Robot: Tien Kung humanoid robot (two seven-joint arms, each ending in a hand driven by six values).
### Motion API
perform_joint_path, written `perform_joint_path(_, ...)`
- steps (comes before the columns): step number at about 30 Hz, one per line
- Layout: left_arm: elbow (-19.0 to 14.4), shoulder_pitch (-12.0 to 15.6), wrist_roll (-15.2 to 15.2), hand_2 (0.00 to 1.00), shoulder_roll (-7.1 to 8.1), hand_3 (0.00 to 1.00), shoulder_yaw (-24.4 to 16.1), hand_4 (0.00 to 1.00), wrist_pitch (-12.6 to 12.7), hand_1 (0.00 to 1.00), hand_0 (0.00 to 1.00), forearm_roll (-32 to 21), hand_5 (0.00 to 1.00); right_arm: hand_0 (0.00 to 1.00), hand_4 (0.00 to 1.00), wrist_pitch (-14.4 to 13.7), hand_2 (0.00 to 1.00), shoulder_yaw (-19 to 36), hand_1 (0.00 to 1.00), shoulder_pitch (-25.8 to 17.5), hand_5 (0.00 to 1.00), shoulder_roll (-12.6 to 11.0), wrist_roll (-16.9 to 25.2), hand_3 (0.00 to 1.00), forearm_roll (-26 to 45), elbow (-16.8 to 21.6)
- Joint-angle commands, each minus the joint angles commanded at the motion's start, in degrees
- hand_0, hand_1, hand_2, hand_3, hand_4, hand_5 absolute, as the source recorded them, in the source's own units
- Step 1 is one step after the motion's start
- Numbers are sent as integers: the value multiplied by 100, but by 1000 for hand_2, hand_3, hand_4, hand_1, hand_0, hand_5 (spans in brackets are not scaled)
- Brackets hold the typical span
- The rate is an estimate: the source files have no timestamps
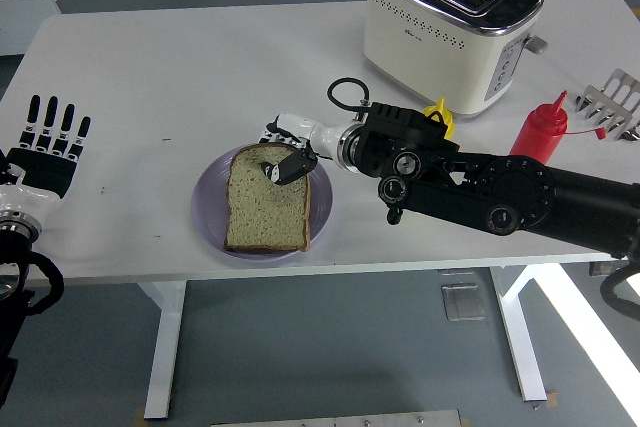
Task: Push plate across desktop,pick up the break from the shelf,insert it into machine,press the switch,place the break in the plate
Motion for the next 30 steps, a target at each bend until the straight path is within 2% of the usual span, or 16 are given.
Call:
perform_joint_path(2, 9, -2, 0, 728, -2, 767, 0, 790, 6, 769, 838, -4, 967, 558, 532, 29, 623, -15, 607, 2, 155, 3, 7, 556, -24, -3)
perform_joint_path(3, 12, -3, -1, 775, -2, 781, -1, 791, 8, 783, 841, -5, 967, 592, 564, 36, 657, -21, 642, 3, 190, 4, 10, 578, -33, -5)
perform_joint_path(8, 33, -6, -10, 775, -4, 781, -9, 791, 23, 783, 841, -19, 967, 592, 564, 73, 657, -75, 642, 3, 190, 16, 33, 578, -65, -21)
perform_joint_path(9, 37, -7, -12, 792, -5, 806, -8, 793, 25, 786, 840, -23, 967, 620, 583, 75, 680, -82, 662, 3, 196, 18, 37, 589, -66, -23)
perform_joint_path(30, 95, -17, -57, 814, -14, 830, -7, 797, 70, 792, 846, -73, 964, 638, 614, -66, 701, -106, 684, 7, 226, 62, 151, 615, -160, -58)
